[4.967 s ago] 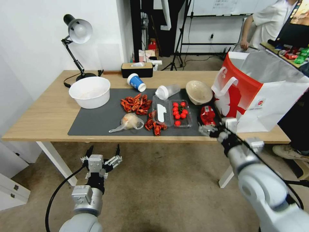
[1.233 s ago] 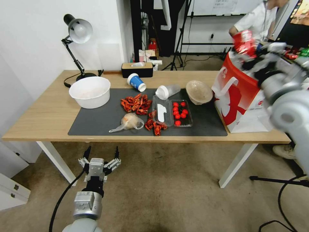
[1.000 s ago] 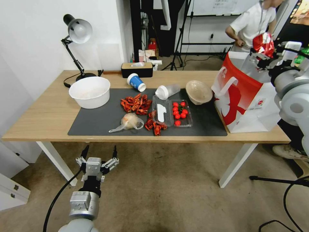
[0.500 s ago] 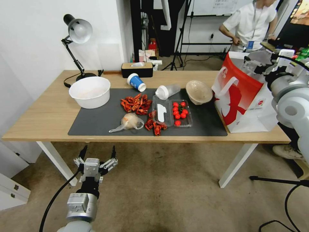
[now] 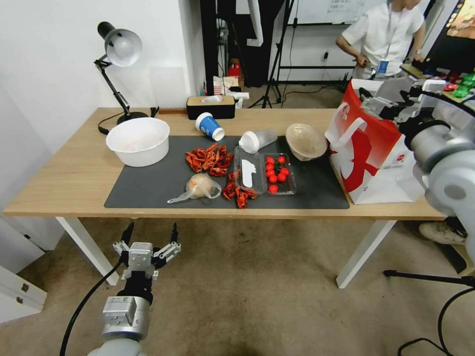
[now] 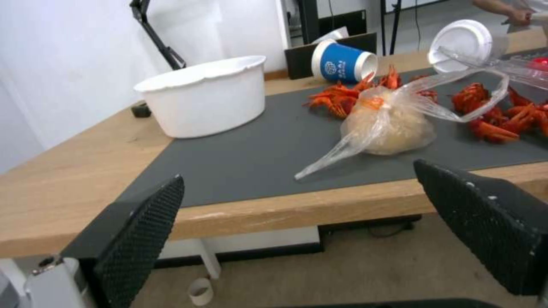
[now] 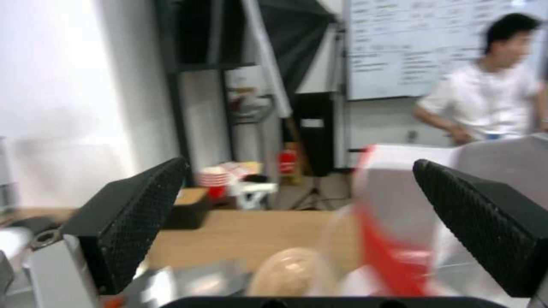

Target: Pick up the trash from the table and place it into the takeout bag.

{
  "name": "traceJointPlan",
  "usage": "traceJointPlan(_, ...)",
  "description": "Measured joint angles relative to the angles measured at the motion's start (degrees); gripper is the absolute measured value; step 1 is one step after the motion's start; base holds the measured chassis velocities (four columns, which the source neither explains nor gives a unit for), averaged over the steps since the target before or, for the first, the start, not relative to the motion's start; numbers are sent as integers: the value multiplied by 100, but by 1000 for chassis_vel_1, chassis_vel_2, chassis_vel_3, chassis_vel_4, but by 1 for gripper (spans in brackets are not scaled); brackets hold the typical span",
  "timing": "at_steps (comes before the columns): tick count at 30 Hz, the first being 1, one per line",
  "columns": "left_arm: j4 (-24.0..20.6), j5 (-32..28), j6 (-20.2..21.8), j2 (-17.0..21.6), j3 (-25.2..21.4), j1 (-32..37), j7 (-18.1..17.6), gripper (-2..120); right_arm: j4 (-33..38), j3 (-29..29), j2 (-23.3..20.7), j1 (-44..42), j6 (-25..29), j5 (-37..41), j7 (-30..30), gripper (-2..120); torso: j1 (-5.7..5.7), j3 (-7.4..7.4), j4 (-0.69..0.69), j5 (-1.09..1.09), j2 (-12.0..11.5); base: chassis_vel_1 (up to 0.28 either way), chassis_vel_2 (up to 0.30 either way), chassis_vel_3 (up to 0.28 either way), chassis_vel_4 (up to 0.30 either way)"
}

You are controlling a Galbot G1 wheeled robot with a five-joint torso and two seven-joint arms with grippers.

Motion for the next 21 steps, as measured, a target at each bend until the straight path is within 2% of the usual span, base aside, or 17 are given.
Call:
traceJointPlan(2,7,5,-6,-7,7,5,0,100,144,52,30,-207,114,-53,-116,100,0,0,-1,1,0,0,0,0,0)
traceJointPlan(5,58,-46,-26,-40,14,17,-7,100,643,58,525,-1701,834,-1193,-821,100,0,0,-2,5,0,0,0,0,0)
traceJointPlan(6,58,-46,-26,-40,14,17,-7,100,643,58,525,-1701,834,-1193,-821,100,0,0,-2,5,0,0,0,0,0)
traceJointPlan(8,73,-54,-41,-50,11,35,-9,100,668,-36,913,-2316,1341,-1868,-1079,100,0,0,-1,3,1,0,0,0,0)
traceJointPlan(9,73,-54,-41,-50,11,35,-9,100,668,-36,913,-2316,1341,-1868,-1079,100,0,0,-1,3,1,0,0,0,0)
traceJointPlan(11,94,-55,-59,-50,8,43,-8,100,519,-161,1393,-2885,2080,-2572,-1334,100,-1,0,-1,1,1,0,0,0,0)
traceJointPlan(12,94,-55,-59,-50,8,43,-8,100,519,-161,1393,-2885,2080,-2572,-1334,100,-1,0,-1,1,1,0,0,0,0)
traceJointPlan(14,118,-55,-72,-40,8,50,-2,100,266,-268,1764,-3347,2753,-2987,-1565,100,-1,0,-2,1,1,0,0,0,0)
traceJointPlan(15,118,-55,-72,-40,8,50,-2,100,266,-268,1764,-3347,2753,-2987,-1565,100,-1,0,-2,1,1,0,0,0,0)
traceJointPlan(18,140,-56,-96,-39,27,49,3,100,-88,-349,2058,-3772,3476,-3235,-1717,100,-1,0,-2,2,1,0,0,0,0)
traceJointPlan(21,165,-55,-113,-39,49,46,4,100,-283,-370,2176,-3993,3668,-3275,-1744,100,-1,0,-2,2,1,0,0,0,0)
